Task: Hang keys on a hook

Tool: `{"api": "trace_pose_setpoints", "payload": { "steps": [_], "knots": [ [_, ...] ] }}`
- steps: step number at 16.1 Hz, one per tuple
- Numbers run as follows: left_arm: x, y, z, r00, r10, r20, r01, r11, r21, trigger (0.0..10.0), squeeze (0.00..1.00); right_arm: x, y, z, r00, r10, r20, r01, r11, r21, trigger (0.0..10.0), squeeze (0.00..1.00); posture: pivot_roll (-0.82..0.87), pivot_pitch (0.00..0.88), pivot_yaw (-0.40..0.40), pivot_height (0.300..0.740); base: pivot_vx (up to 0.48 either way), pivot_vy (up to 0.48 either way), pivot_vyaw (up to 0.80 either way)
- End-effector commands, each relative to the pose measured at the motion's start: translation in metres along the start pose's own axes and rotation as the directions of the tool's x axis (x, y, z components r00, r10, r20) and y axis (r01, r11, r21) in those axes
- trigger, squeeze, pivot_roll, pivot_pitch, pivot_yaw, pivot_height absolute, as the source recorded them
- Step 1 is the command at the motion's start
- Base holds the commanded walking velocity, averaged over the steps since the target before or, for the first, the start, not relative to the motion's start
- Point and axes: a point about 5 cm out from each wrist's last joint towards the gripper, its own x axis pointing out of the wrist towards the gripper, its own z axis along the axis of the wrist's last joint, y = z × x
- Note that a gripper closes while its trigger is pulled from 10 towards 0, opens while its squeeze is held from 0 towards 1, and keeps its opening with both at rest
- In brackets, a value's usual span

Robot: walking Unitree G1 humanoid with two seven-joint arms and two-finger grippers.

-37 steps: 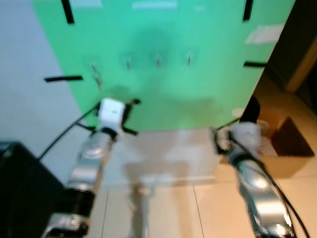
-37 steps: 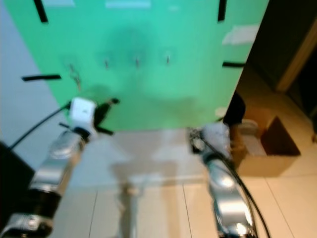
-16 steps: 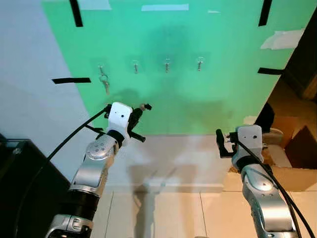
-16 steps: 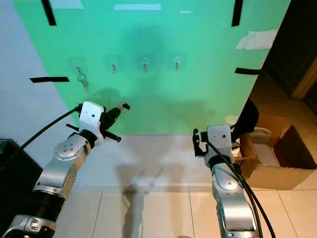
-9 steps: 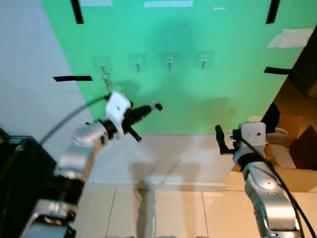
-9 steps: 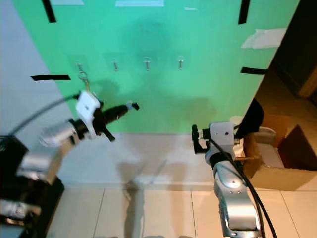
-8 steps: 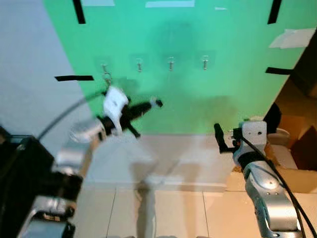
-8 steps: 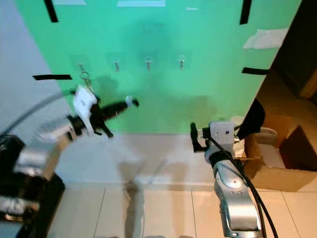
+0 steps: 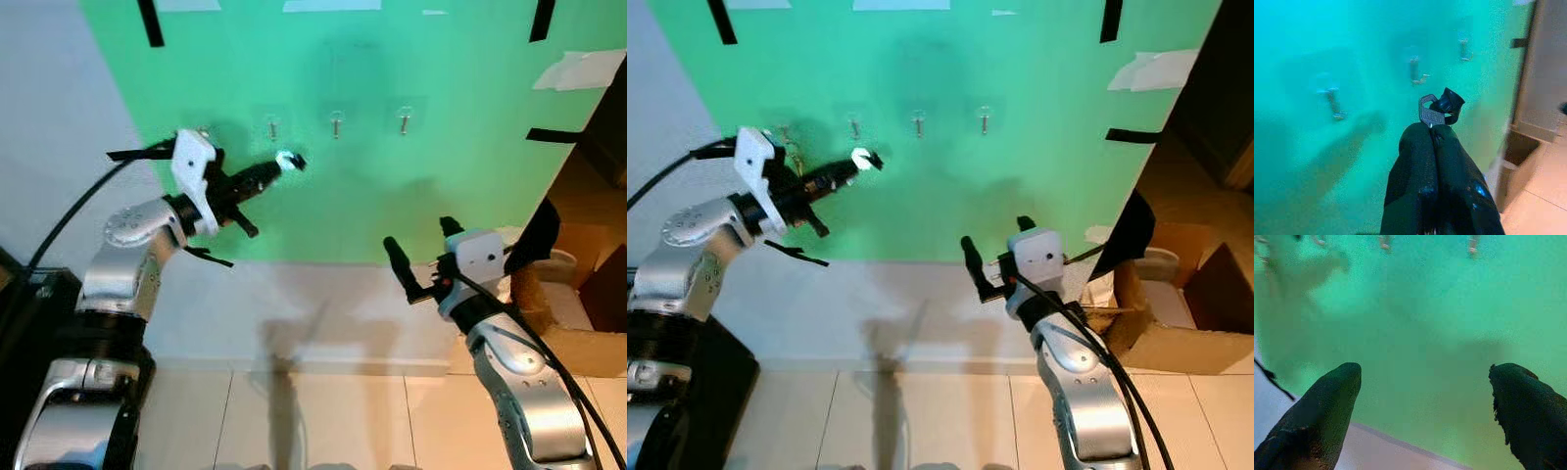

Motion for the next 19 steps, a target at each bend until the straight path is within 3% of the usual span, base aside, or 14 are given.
{"api": "trace_pose_setpoints", "payload": {
  "steps": [1, 5, 10, 19],
  "knots": [
    [-0.003, 0.011, 0.010, 0.998, 0.061, 0.020, -0.062, 0.997, 0.043, 10.0, 0.00, 0.003, 0.006, 0.010, 0.998, 0.035, 0.044, -0.035, 0.999, 0.003, 10.0, 0.00, -0.09, 0.000, 0.100, 0.740, 0.000, 0.000, 0.00],
    [-0.008, 0.029, 0.019, 0.985, 0.161, 0.055, -0.163, 0.985, 0.046, 10.0, 0.00, 0.008, 0.014, 0.014, 0.995, 0.073, 0.066, -0.073, 0.997, 0.008, 10.0, 0.00, -0.08, 0.000, 0.100, 0.740, 0.000, 0.000, 0.00],
    [-0.007, 0.037, 0.010, 0.969, 0.248, 0.003, -0.247, 0.965, 0.083, 10.0, 0.00, 0.011, 0.019, 0.017, 0.993, 0.099, 0.062, -0.098, 0.995, -0.020, 10.0, 0.00, -0.09, 0.000, 0.111, 0.740, 0.000, 0.000, 0.00],
    [0.028, 0.028, 0.004, 0.980, 0.199, -0.013, -0.198, 0.978, 0.065, 10.0, 0.00, 0.018, 0.018, 0.023, 0.990, 0.127, 0.068, -0.123, 0.991, -0.060, 10.0, 0.00, -0.10, 0.000, 0.124, 0.740, 0.000, 0.000, 0.00]
  ]
}}
